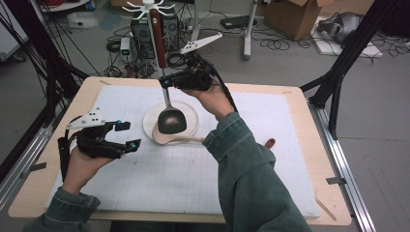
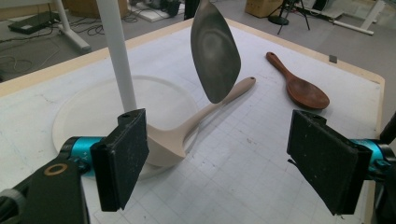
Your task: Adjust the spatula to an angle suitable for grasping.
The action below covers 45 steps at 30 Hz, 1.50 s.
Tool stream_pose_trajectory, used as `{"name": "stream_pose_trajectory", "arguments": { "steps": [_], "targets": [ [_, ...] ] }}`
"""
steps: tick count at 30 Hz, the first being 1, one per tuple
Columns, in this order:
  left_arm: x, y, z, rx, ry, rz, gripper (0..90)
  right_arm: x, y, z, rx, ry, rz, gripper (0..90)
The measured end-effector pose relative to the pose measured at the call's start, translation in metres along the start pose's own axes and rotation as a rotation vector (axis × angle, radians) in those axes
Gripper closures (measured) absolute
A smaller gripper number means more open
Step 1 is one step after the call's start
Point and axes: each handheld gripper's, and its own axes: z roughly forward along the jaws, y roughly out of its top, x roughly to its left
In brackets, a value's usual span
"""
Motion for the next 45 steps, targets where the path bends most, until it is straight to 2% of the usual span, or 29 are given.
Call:
{"name": "stream_pose_trajectory", "arguments": {
  "steps": [9,22,29,40,45],
  "targets": [
    [0.002,-0.002,-0.001,0.005,-0.001,-0.001,21.0,-0.01,-0.002,0.009,0.008,-0.001,0.016,84.1],
    [0.004,-0.003,-0.001,0.007,0.004,-0.002,20.7,-0.019,-0.004,0.021,-0.038,-0.016,0.011,82.3],
    [0.006,-0.003,-0.002,0.009,0.005,-0.005,20.5,-0.022,-0.004,0.021,-0.068,-0.012,0.01,81.7],
    [0.01,-0.005,-0.003,0.011,0.008,-0.015,20.4,-0.026,-0.005,0.019,-0.074,-0.008,0.011,80.9],
    [0.011,-0.004,-0.005,0.008,0.011,-0.013,20.1,-0.027,-0.005,0.016,-0.085,-0.019,0.013,77.0]
  ]
}}
